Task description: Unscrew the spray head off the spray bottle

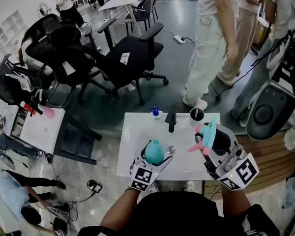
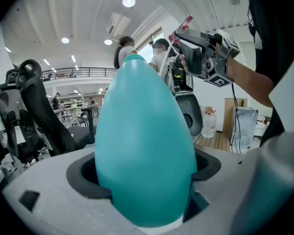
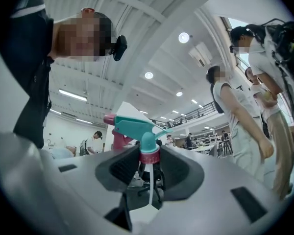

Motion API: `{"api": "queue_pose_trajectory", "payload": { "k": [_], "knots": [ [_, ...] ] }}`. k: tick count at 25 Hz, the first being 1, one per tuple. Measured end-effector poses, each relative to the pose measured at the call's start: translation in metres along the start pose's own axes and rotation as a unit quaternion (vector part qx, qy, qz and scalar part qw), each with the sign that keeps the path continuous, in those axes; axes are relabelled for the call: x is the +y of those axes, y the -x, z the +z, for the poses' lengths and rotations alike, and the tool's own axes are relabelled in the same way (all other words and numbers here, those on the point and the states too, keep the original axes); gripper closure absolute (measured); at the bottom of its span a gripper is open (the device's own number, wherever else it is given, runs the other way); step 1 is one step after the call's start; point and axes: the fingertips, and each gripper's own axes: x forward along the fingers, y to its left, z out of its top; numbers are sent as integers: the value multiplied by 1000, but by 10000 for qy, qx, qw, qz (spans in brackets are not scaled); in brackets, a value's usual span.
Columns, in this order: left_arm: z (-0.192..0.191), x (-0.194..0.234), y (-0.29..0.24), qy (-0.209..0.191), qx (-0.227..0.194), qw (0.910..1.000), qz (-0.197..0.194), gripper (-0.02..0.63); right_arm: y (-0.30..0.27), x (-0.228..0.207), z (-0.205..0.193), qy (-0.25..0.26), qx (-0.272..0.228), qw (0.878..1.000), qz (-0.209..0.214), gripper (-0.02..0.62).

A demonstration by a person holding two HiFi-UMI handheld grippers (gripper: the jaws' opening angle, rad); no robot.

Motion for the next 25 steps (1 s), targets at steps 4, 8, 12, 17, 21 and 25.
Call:
{"api": "queue_pose_trajectory", "payload": {
  "k": [4,8,12,17,21,25],
  "knots": [
    [12,6,1,-75,-111,9999,99,135,5,-8,-26,-76,250,9995,-201,457],
    [25,9,5,-103,-248,9995,187,135,12,-10,-51,-114,518,9980,-350,457],
    [37,14,7,-144,-351,9990,249,135,17,-14,-75,-145,800,9956,-468,457],
    [43,16,9,-177,-402,9987,276,135,26,-21,-105,-243,1080,9917,-656,457],
    [43,13,9,-197,-382,9988,249,135,39,-26,-130,-333,1351,9869,-818,457],
    [43,12,7,-182,-382,9988,233,135,51,-38,-150,-660,1508,9805,-1070,457]
  ]
}}
